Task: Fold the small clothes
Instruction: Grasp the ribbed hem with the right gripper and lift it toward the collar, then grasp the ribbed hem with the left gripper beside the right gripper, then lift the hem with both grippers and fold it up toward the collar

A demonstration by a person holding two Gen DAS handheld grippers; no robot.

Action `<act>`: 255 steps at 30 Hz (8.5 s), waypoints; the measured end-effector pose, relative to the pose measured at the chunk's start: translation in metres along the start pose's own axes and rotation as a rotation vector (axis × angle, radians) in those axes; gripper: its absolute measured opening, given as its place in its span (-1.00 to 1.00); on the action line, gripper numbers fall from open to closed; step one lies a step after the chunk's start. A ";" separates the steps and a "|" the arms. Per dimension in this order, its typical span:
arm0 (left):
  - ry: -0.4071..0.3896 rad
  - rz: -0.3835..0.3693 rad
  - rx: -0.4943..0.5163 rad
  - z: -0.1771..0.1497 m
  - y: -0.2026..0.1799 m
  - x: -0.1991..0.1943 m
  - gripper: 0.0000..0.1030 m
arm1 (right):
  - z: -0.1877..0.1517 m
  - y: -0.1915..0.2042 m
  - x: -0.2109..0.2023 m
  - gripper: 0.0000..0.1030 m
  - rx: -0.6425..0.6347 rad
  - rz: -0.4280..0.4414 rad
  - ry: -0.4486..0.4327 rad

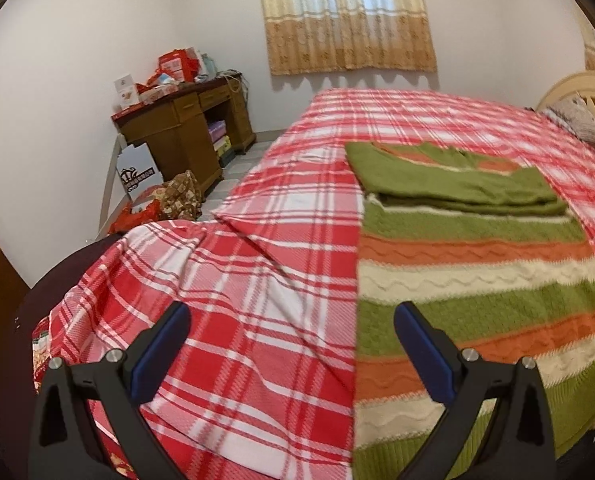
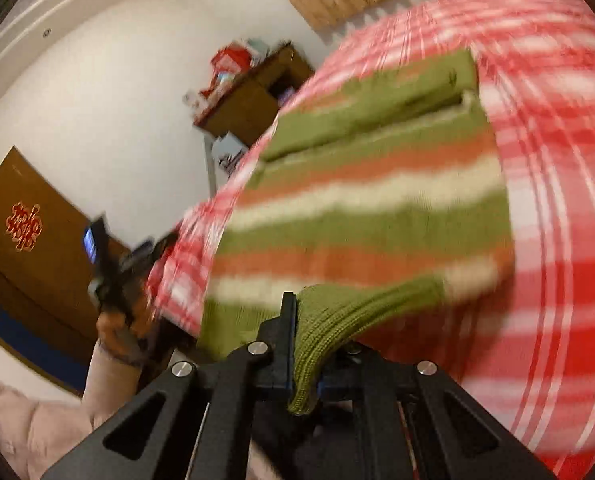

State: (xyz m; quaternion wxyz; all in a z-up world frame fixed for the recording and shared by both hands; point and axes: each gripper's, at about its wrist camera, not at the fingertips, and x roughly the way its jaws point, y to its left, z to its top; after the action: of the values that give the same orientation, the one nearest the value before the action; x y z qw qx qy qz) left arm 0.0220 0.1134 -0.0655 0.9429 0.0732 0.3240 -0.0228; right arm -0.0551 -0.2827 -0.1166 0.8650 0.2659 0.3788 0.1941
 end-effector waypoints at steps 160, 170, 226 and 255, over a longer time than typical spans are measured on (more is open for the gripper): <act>0.198 -0.474 -0.069 0.091 -0.041 0.125 -0.38 | 0.137 -0.001 0.059 -0.81 -0.278 -0.661 -0.243; 0.202 -0.419 0.036 0.049 -0.068 0.126 -0.03 | 0.124 -0.012 0.056 -0.81 -0.209 -0.636 -0.220; 0.080 -0.263 0.129 0.090 -0.107 0.083 -0.75 | 0.118 0.021 0.031 -0.81 -0.279 -0.698 -0.313; 0.075 -0.246 -0.061 0.194 -0.107 0.182 -0.75 | 0.270 -0.023 0.107 -0.81 -0.374 -0.793 -0.324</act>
State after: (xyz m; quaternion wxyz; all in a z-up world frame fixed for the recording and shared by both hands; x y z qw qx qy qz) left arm 0.2742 -0.0211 -0.0391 0.9221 0.0051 0.3660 -0.1256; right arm 0.2213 -0.3281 -0.0351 0.9535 -0.0331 0.2696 -0.1308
